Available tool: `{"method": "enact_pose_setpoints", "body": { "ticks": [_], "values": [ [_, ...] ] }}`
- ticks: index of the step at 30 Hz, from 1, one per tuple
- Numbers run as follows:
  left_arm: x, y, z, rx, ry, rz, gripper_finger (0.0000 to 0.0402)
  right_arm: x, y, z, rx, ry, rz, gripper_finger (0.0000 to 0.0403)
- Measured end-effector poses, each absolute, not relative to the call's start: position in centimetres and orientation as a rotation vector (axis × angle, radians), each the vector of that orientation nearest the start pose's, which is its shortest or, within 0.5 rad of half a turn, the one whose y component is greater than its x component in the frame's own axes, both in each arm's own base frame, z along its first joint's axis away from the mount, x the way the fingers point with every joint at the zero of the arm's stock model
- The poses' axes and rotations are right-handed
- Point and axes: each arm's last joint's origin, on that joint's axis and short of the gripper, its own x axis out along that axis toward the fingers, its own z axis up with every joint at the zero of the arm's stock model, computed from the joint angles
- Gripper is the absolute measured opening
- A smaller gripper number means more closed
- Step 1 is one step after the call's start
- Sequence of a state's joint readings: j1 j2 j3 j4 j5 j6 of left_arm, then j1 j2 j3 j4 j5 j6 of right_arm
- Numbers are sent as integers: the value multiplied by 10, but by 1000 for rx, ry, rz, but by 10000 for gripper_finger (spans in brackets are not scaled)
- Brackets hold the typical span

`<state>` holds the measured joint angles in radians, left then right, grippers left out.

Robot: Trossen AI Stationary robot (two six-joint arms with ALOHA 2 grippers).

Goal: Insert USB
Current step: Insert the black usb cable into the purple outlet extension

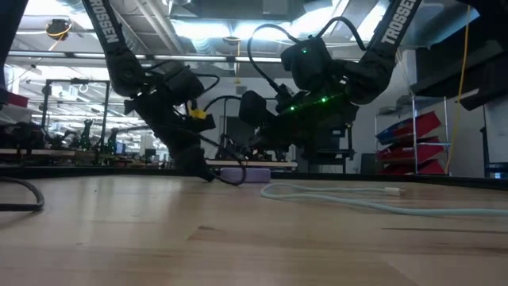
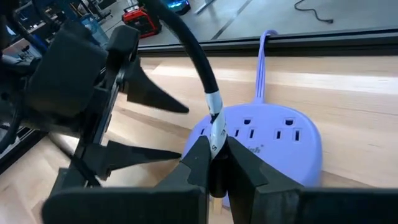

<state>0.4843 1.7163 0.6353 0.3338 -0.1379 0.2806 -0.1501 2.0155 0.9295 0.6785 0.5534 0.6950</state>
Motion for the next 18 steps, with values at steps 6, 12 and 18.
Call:
{"method": "enact_pose_setpoints", "body": {
  "ticks": [6,12,18],
  "values": [
    [262,136,114,128,839,522,392,379,-73,116,571,153,-796,8],
    [263,133,114,145,845,535,398,379,-73,117,572,150,-794,8],
    [265,133,115,139,816,490,398,380,-70,117,575,148,-782,8]
  ]
}}
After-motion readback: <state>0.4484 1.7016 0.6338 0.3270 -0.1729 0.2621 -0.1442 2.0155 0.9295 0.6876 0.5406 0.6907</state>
